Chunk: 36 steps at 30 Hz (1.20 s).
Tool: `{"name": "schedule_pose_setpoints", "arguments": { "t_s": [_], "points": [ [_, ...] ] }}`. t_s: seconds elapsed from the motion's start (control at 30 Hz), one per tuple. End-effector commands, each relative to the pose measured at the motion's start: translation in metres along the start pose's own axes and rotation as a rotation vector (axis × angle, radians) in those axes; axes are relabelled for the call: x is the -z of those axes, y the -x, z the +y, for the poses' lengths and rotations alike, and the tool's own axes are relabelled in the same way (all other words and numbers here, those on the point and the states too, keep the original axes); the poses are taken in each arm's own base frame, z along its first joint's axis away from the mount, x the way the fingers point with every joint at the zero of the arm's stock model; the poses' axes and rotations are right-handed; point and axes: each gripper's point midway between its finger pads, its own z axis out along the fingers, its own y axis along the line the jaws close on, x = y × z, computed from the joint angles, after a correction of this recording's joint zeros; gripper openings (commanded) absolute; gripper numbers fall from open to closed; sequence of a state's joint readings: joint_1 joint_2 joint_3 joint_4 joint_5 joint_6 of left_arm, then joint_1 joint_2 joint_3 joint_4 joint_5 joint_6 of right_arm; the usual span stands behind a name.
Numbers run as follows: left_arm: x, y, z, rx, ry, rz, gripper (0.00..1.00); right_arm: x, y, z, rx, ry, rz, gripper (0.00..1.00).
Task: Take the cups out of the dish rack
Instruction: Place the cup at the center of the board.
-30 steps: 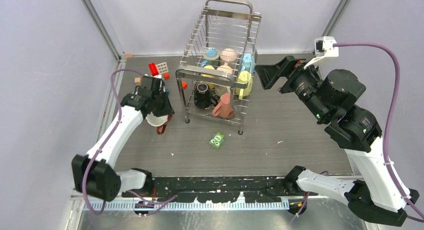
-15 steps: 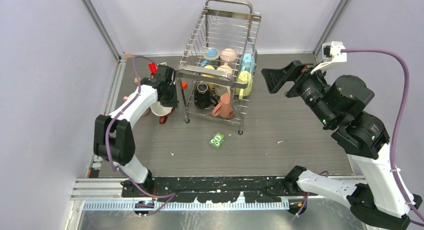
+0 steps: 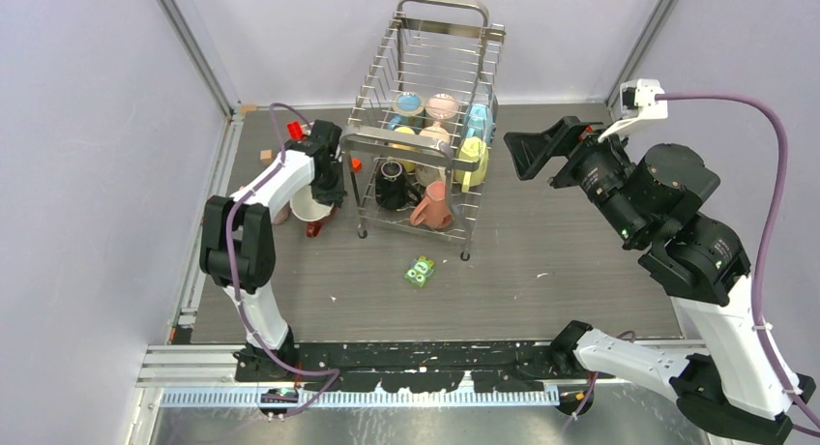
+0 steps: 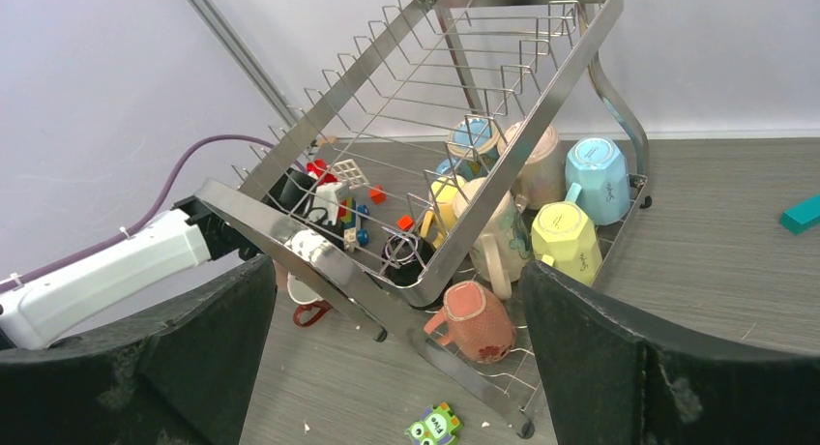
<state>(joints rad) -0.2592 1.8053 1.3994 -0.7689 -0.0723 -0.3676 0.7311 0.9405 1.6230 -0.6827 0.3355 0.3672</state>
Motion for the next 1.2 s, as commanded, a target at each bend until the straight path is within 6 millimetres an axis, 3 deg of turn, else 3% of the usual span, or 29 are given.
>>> {"name": "schedule_pose_setpoints", "arguments": {
  "t_s": [0.0,0.23,0.47,0.63,0.8,1.17],
  "points": [
    [0.01,0.02,0.01,-0.001,0.038,-0.04,0.0,-0.003,0.0,0.001,0.011,-0.001,-0.006,1.0],
    [0.002,0.017,0.012,-0.01,0.053,-0.007,0.02,-0.006,-0.001,0.003,0.012,0.003,0.003,1.0],
    [0.002,0.016,0.013,-0.018,0.064,0.006,0.25,-0.008,-0.003,0.004,0.008,0.009,0.012,1.0],
    [0.007,0.019,0.011,-0.022,0.049,0.002,0.35,-0.009,-0.003,0.005,0.005,0.01,0.017,1.0],
    [0.02,0.025,0.006,-0.021,0.02,-0.022,0.41,-0.009,-0.004,0.006,0.003,0.013,0.022,1.0],
    [0.073,0.052,0.0,-0.002,-0.022,-0.134,0.47,-0.01,-0.003,0.008,-0.001,0.017,0.024,1.0]
  ]
}}
